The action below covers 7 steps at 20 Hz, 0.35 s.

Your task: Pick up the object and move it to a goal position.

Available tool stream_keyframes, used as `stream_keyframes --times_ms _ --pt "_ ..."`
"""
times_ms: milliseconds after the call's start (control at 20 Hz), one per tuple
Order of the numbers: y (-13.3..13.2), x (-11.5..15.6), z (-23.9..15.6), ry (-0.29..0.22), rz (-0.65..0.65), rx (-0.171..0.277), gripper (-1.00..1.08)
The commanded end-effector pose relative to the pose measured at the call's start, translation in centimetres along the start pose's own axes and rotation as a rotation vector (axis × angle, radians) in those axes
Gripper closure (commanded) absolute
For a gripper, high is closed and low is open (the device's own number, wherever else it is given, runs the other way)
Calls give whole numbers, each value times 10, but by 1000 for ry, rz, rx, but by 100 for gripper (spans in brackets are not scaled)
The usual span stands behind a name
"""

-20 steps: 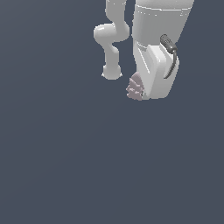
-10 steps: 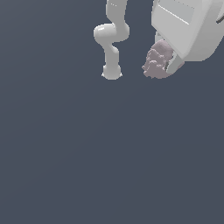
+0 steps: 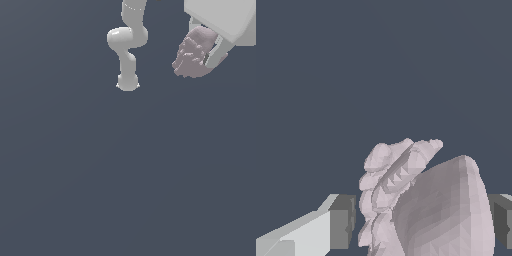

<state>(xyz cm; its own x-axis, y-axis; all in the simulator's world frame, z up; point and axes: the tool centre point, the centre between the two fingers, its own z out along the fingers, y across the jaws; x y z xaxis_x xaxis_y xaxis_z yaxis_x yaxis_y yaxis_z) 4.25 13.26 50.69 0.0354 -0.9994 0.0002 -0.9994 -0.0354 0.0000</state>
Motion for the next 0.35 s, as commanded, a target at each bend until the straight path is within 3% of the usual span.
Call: stream_keyframes --times_ms 0,300 --pt "0 -2 -3 0 0 0 108" --pt "-1 -3 -5 0 0 0 108"
